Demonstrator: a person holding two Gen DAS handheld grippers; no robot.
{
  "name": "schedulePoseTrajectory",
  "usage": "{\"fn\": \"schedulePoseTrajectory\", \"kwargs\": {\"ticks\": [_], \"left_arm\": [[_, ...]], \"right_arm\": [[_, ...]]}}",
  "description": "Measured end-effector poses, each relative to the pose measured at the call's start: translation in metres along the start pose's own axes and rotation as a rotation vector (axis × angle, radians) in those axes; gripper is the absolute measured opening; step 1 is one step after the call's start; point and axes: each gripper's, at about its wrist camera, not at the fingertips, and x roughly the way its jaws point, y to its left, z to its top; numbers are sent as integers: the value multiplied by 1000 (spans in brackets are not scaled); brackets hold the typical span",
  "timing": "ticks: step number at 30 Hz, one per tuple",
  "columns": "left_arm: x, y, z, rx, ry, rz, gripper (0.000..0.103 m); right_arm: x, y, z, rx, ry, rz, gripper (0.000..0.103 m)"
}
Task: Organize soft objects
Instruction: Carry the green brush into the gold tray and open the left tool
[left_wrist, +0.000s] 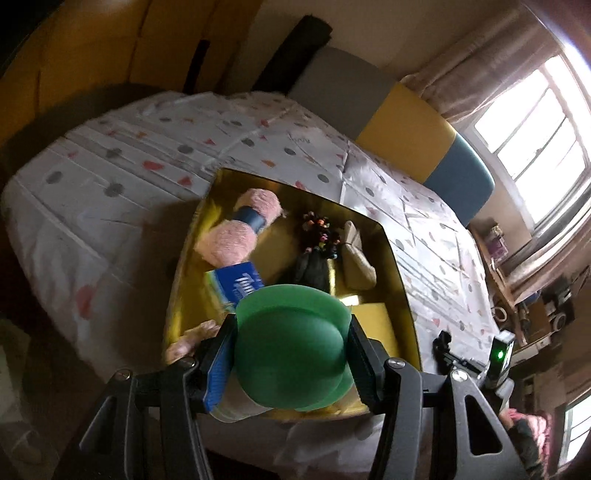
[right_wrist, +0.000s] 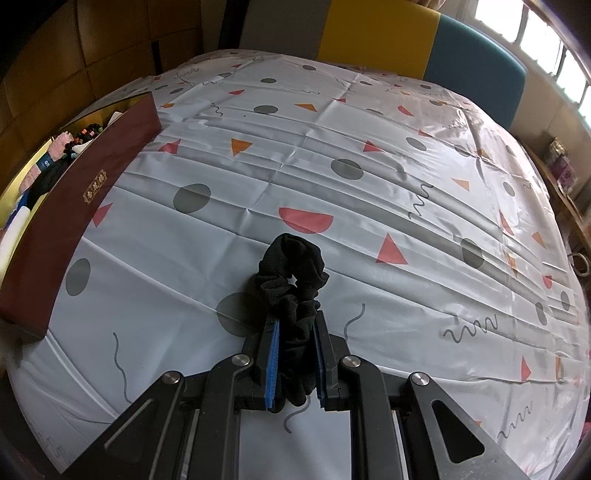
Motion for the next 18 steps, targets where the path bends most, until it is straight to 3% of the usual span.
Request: {"fn": "schedulePoseTrajectory", "kwargs": {"ticks": [5,8,14,18], "left_arm": [[42,-18,29,-23,39,-57,57],[67,-17,39,-62,85,-46,58],[104,-1,45,-142,138,-3,71],[112,0,45,-128,156,11,74]], "right_arm": [[0,0,0,-3,1,-3,16],[1,0,0,-1,2,0,16],[1,0,1,-7,0,-1,18],[2,0,1,-7,0,-2,18]]}}
